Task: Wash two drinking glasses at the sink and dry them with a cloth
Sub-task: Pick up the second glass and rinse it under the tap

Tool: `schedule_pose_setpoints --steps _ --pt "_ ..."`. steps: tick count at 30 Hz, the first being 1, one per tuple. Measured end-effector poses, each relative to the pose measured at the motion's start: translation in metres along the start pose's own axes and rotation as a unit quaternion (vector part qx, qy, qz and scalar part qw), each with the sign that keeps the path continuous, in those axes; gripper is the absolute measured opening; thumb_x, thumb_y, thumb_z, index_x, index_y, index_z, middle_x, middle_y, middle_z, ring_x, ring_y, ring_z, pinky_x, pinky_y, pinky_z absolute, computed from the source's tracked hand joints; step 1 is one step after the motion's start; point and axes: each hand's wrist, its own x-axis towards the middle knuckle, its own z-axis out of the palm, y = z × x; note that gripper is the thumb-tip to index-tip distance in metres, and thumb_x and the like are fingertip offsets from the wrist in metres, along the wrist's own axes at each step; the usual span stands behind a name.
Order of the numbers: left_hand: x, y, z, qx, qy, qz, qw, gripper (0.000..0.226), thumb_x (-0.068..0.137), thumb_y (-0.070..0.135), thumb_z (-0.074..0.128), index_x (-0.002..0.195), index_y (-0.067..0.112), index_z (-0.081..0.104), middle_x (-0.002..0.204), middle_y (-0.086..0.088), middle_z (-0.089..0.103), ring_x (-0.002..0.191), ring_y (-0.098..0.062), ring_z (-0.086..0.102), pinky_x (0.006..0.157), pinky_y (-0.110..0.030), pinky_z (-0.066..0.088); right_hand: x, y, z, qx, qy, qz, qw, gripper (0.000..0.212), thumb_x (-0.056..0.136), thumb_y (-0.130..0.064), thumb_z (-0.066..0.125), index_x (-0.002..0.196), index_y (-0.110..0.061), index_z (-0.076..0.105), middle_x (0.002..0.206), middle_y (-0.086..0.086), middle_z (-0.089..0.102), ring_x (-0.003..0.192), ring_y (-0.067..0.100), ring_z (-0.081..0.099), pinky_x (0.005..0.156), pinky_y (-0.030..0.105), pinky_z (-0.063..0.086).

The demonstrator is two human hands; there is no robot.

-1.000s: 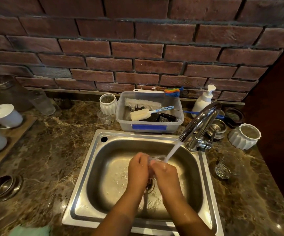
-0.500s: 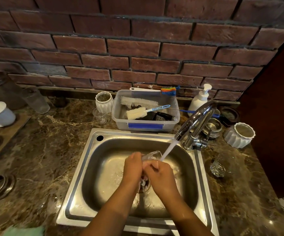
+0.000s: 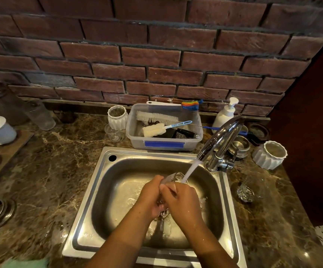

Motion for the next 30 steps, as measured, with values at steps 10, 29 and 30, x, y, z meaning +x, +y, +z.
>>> schedule_pose_setpoints --steps 10,29,30 --pt "0.009 -0.015 -0.003 0.196 0.051 0.249 0.947 0.023 0.101 0.019 0.048 0.086 0.013 0.065 0.087 -0.004 0.07 0.081 -0.021 0.066 0.067 -0.033 0.054 0.001 -0.006 -0.007 0.278 0.001 0.151 0.948 0.02 0.099 -0.024 0.057 0.088 -0.019 0.074 0.079 0.003 0.076 0.077 0.015 0.073 0.068 0.027 0.056" --pt "-0.001 0.003 0.001 0.054 0.01 -0.024 0.998 0.023 0.099 0.026 0.051 0.097 0.01 0.068 0.094 -0.014 0.07 0.085 -0.024 0.065 0.066 -0.033 0.055 -0.003 0.004 -0.004 0.038 -0.022 -0.019 0.999 0.029 0.097 -0.028 0.055 0.079 -0.02 0.075 0.079 -0.001 0.077 0.076 0.011 0.069 0.083 0.033 0.056" --pt "-0.005 0.005 -0.001 0.013 0.002 -0.051 0.999 0.023 0.099 0.029 0.054 0.101 0.011 0.068 0.096 -0.014 0.07 0.089 -0.025 0.065 0.068 -0.033 0.056 -0.003 0.009 -0.004 -0.006 -0.02 -0.072 0.997 0.027 0.097 -0.031 0.055 0.082 -0.023 0.075 0.084 -0.002 0.077 0.079 0.007 0.066 0.091 0.033 0.051"
